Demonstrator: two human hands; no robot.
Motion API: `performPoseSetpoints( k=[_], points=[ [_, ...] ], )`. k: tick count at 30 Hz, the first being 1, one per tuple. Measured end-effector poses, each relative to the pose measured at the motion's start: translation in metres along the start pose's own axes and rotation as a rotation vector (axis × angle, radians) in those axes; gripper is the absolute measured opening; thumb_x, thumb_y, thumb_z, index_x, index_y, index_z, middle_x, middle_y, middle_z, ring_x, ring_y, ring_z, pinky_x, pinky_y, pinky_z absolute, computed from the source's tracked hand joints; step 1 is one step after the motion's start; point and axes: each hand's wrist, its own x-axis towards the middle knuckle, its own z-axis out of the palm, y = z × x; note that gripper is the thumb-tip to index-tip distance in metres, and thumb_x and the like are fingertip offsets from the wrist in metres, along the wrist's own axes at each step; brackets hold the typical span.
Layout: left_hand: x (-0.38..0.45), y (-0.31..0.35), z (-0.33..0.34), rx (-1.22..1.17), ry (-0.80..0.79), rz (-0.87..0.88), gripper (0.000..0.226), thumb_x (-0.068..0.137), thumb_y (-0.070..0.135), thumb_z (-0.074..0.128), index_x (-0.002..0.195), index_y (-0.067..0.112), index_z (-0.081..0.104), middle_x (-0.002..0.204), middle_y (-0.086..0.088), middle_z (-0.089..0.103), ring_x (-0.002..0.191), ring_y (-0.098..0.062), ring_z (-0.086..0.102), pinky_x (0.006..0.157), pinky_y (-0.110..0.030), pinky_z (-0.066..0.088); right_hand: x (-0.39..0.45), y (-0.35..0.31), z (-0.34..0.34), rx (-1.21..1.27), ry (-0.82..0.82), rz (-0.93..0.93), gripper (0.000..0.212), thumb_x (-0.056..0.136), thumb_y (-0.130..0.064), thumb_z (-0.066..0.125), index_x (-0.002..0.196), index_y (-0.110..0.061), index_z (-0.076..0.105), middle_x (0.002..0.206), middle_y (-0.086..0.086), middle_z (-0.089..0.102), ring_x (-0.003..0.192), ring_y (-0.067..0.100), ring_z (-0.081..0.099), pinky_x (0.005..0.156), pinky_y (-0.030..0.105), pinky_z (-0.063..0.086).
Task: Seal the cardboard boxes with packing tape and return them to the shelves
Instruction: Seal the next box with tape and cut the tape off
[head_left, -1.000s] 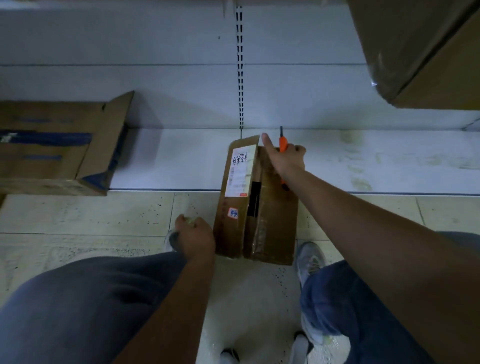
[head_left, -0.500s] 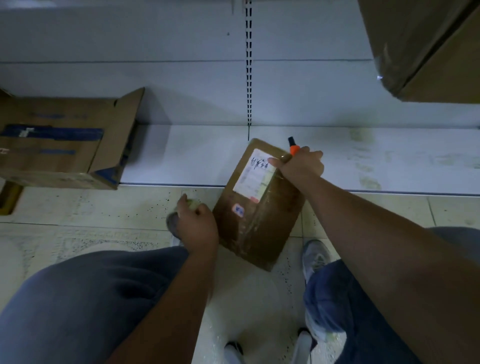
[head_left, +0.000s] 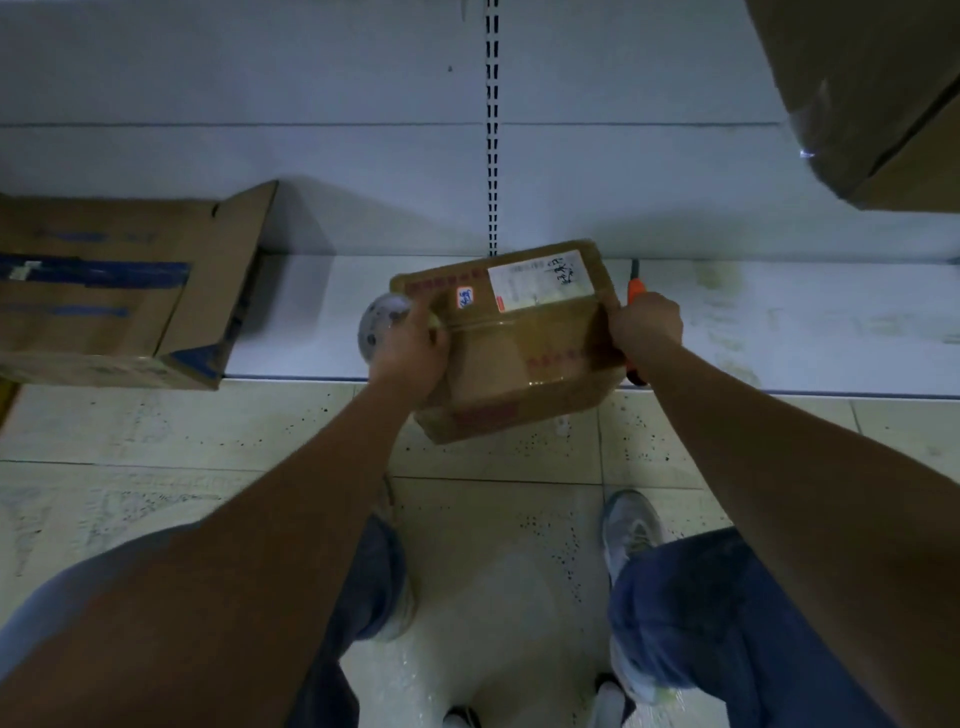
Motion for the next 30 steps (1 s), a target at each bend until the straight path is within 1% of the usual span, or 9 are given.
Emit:
performPoseSetpoints(
  k=[2, 7, 10, 13, 17, 21, 25, 27, 30],
  points=[
    [0.027, 0.000, -0.007, 0.054, -0.032, 0.051, 0.030, 0.105, 0.024, 0.035, 0.133, 0.017, 0.043, 0.093, -0.008, 0.061, 0.068, -0.016, 0.057, 0.058, -0.029, 0.047, 0.009, -0.007, 0.000, 0.036, 0.025, -0.011, 0.033, 0.102, -0.038, 0.048, 0.101, -0.006, 0.054, 0.081, 0.006, 0.054, 0.078, 0.026, 0.062, 0.059, 0.030, 0.042],
    [0.083, -0.015, -0.032, 0.055, -0.147, 0.154, 0.037, 0.103, 0.020, 0.044, 0.139, 0.013, 0.046, 0.120, -0.018, 0.064, 0.103, -0.031, 0.062, 0.090, -0.040, 0.051, 0.016, -0.024, 0.012, 0.038, -0.021, -0.167, 0.028, 0.102, -0.032, 0.048, 0.088, -0.009, 0.056, 0.087, 0.012, 0.068, 0.079, 0.026, 0.066, 0.080, 0.035, 0.054],
    [0.099, -0.020, -0.042, 0.055, -0.192, 0.172, 0.043, 0.102, 0.026, 0.044, 0.143, 0.012, 0.046, 0.123, -0.020, 0.063, 0.108, -0.035, 0.062, 0.092, -0.039, 0.049, 0.020, -0.036, 0.013, -0.008, -0.084, -0.230, 0.027, 0.104, -0.032, 0.046, 0.092, -0.009, 0.053, 0.093, 0.016, 0.069, 0.089, 0.031, 0.067, 0.079, 0.034, 0.049],
    [0.099, -0.019, -0.053, -0.064, -0.125, 0.166, 0.060, 0.085, 0.039, 0.039, 0.134, 0.007, 0.052, 0.120, -0.021, 0.062, 0.108, -0.037, 0.060, 0.094, -0.045, 0.051, 0.013, -0.044, 0.007, 0.117, 0.092, -0.251, 0.025, 0.104, -0.029, 0.047, 0.105, -0.004, 0.052, 0.098, 0.014, 0.061, 0.089, 0.031, 0.064, 0.075, 0.037, 0.051],
    [0.072, 0.009, -0.084, -0.534, -0.064, -0.006, 0.032, 0.097, 0.015, 0.055, 0.129, 0.012, 0.059, 0.110, -0.012, 0.064, 0.089, -0.025, 0.066, 0.075, -0.034, 0.060, -0.017, -0.048, -0.020, 0.145, 0.275, -0.248, 0.024, 0.104, -0.033, 0.046, 0.112, -0.011, 0.053, 0.088, 0.005, 0.060, 0.077, 0.025, 0.061, 0.069, 0.035, 0.048],
    [0.019, 0.045, -0.111, -1.024, -0.346, -0.132, 0.028, 0.100, 0.015, 0.054, 0.126, 0.010, 0.064, 0.104, -0.007, 0.074, 0.081, -0.017, 0.073, 0.067, -0.029, 0.061, -0.071, -0.071, -0.062, 0.400, -0.023, -0.399, 0.016, 0.092, -0.033, 0.066, 0.103, -0.025, 0.059, 0.084, -0.011, 0.059, 0.074, 0.005, 0.057, 0.067, 0.023, 0.045],
    [-0.035, 0.065, -0.119, -1.090, -0.602, -0.147, 0.040, 0.092, 0.019, 0.063, 0.129, 0.007, 0.061, 0.121, -0.020, 0.068, 0.097, -0.027, 0.071, 0.086, -0.044, 0.060, -0.140, -0.080, -0.094, 0.559, -0.412, -0.477, 0.065, 0.077, -0.038, 0.082, 0.134, -0.036, 0.051, 0.118, -0.015, 0.062, 0.100, 0.000, 0.060, 0.085, 0.022, 0.049],
    [-0.053, 0.072, -0.116, -1.033, -0.652, -0.151, 0.042, 0.094, 0.022, 0.061, 0.132, 0.005, 0.059, 0.130, -0.022, 0.063, 0.096, -0.027, 0.068, 0.090, -0.045, 0.055, -0.164, -0.074, -0.095, 0.626, -0.472, -0.512, 0.068, 0.075, -0.029, 0.085, 0.135, -0.028, 0.053, 0.105, -0.015, 0.066, 0.091, -0.002, 0.064, 0.079, 0.019, 0.052],
    [-0.078, 0.086, -0.107, -0.960, -0.762, -0.127, 0.034, 0.100, 0.027, 0.055, 0.128, 0.011, 0.063, 0.121, -0.017, 0.069, 0.090, -0.026, 0.074, 0.078, -0.037, 0.062, -0.177, -0.067, -0.080, 0.725, -0.337, -0.502, 0.041, 0.078, -0.012, 0.084, 0.112, -0.020, 0.063, 0.082, -0.016, 0.064, 0.068, -0.007, 0.063, 0.064, 0.012, 0.049]
  ],
)
